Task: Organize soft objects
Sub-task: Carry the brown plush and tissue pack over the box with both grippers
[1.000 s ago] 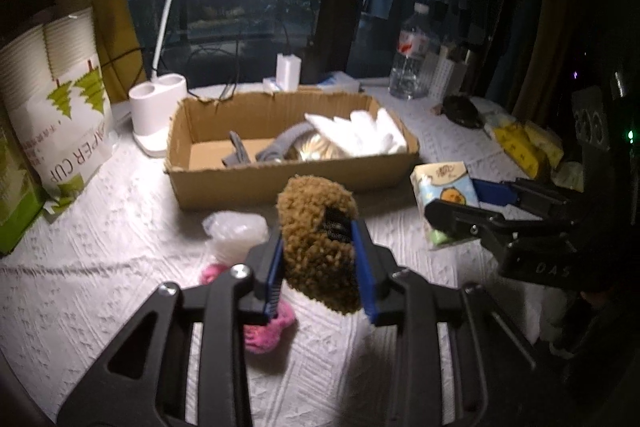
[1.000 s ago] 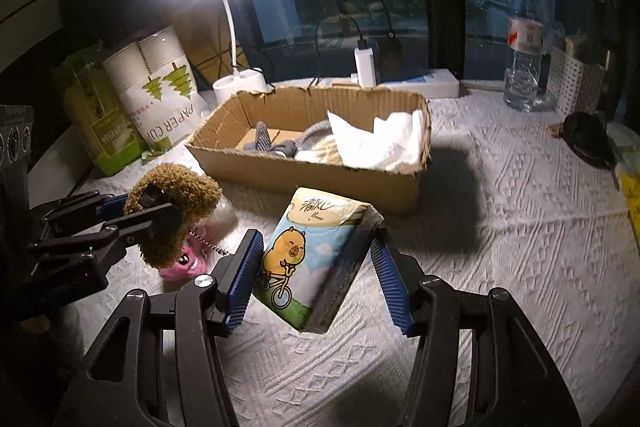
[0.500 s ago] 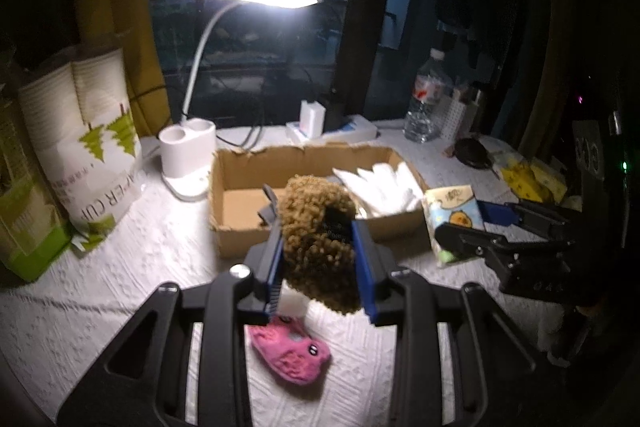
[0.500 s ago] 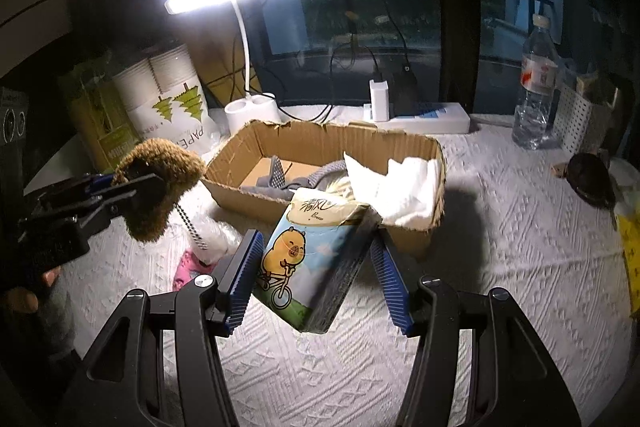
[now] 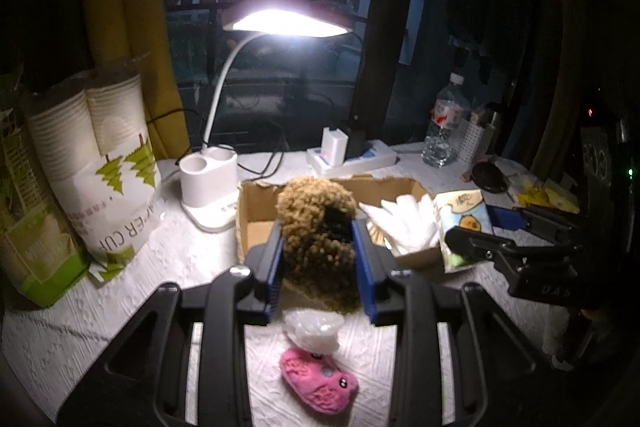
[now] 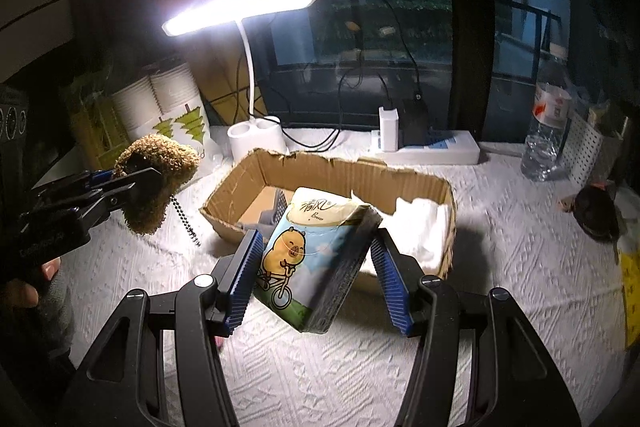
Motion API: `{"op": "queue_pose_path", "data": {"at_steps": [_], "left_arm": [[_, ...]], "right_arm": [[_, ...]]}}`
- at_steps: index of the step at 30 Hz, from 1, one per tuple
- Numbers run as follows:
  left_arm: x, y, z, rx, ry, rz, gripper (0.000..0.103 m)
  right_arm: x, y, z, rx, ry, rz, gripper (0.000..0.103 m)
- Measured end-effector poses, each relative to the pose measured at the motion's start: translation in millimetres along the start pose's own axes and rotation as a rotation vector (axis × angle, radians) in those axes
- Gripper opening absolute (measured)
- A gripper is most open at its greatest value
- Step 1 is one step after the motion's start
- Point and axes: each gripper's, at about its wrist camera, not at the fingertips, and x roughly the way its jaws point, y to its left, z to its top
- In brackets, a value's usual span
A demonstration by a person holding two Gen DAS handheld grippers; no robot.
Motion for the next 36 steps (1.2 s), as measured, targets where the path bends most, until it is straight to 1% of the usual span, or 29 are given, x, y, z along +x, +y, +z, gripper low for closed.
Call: {"op": "queue_pose_path", "data": {"at_steps": [5,13,18,21,26,32,36], "left_arm": [[5,8,10,-0.005,-0.027,0.01,0.033],[19,14,19,0.004,-0.039,0.027,0.032],[29,18,21,-0.004,-0.054,0.007,0.033],[39,22,20,-0.019,-0.046,0.009,0.033],[56,25,20,-0.015,-0.028,0.037,0.033],[84,32,12,-0.019,0.022,0.072,0.033],[102,36,6,-0.02,0.062,0.073,0.033]], "right_arm": [[8,0,10,-0.008,-0.012,0.008,0.059],[26,-1,23,-0.017,-0.023,0.024,0.059],[38,-3,30,-0.011,-0.034,0.042,0.059],[47,-6,34,-0.004,-0.034,0.056,0.059],[62,-10,39,0.012,-0.033,0.071,0.059],[80,-17,38,0.043,-0.028,0.091,0.059],[94,-21,38,0.062,-0.008,0.114,0.059]]}}
